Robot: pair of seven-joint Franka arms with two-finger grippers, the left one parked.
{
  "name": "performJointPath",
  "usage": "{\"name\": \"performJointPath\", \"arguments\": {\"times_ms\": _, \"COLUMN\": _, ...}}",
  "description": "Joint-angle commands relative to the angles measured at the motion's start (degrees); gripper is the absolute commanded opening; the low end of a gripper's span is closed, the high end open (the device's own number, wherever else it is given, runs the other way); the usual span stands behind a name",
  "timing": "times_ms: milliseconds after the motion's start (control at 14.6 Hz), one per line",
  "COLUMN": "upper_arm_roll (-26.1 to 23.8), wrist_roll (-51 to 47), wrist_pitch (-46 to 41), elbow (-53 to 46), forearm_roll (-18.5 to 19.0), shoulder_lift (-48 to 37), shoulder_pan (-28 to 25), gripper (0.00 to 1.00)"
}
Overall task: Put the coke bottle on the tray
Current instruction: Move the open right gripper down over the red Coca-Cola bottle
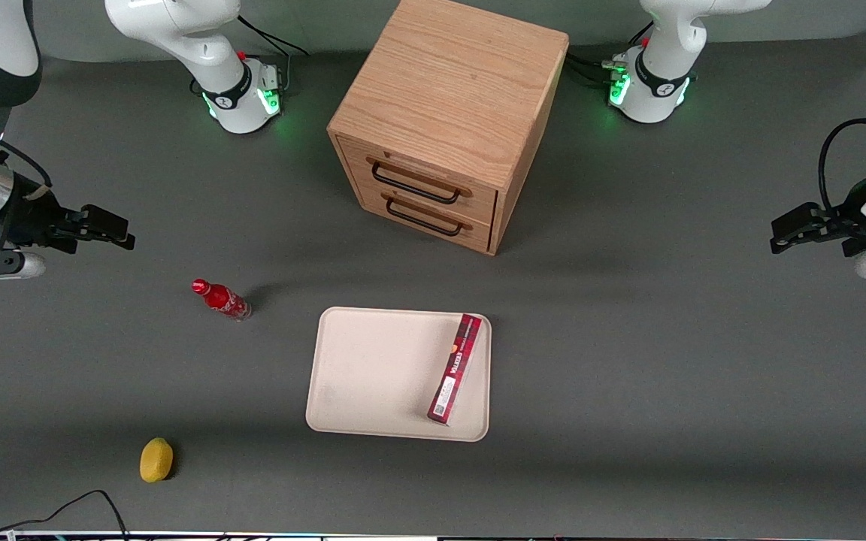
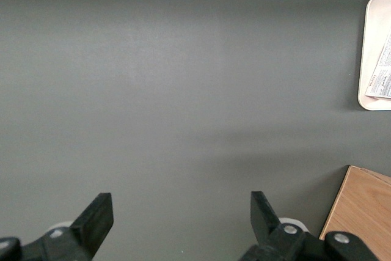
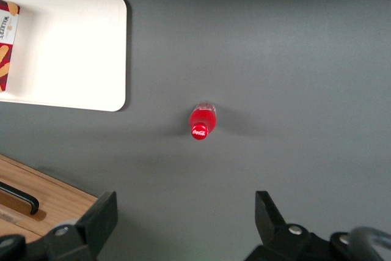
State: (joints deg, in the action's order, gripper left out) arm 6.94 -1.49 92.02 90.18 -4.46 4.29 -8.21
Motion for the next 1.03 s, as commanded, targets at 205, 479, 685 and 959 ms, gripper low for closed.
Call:
{"name": "performJointPath", "arguments": {"times_ms": 205, "upper_arm_roll": -3.0, "wrist_roll": 0.6, "wrist_pitch": -1.9, "elbow": -3.1, "forearm_roll": -0.9, "shoulder_lift": 1.0, "shoulder_pan": 2.8, "gripper": 1.00}}
{"name": "performJointPath", "arguments": {"times_ms": 479, "upper_arm_roll": -3.8, "wrist_roll": -1.4, "wrist_pitch": -0.2, "elbow": 3.2, "forearm_roll": 0.9, "shoulder_lift": 1.8, "shoulder_pan": 2.9, "gripper": 1.00}}
{"name": "performJointPath", "arguments": {"times_ms": 685, "upper_arm_roll": -5.1, "wrist_roll": -1.3, "wrist_pitch": 10.9, "elbow": 15.3, "forearm_roll": 2.2, "shoulder_lift": -0.5, "shoulder_pan": 2.9, "gripper": 1.00}}
{"name": "performJointPath", "arguments": {"times_ms": 959, "upper_arm_roll": -7.4, "wrist_roll": -1.3, "wrist_pitch": 25.0, "elbow": 27.0, "forearm_roll": 6.2, "shoulder_lift": -0.9, "shoulder_pan": 3.5, "gripper": 0.99}}
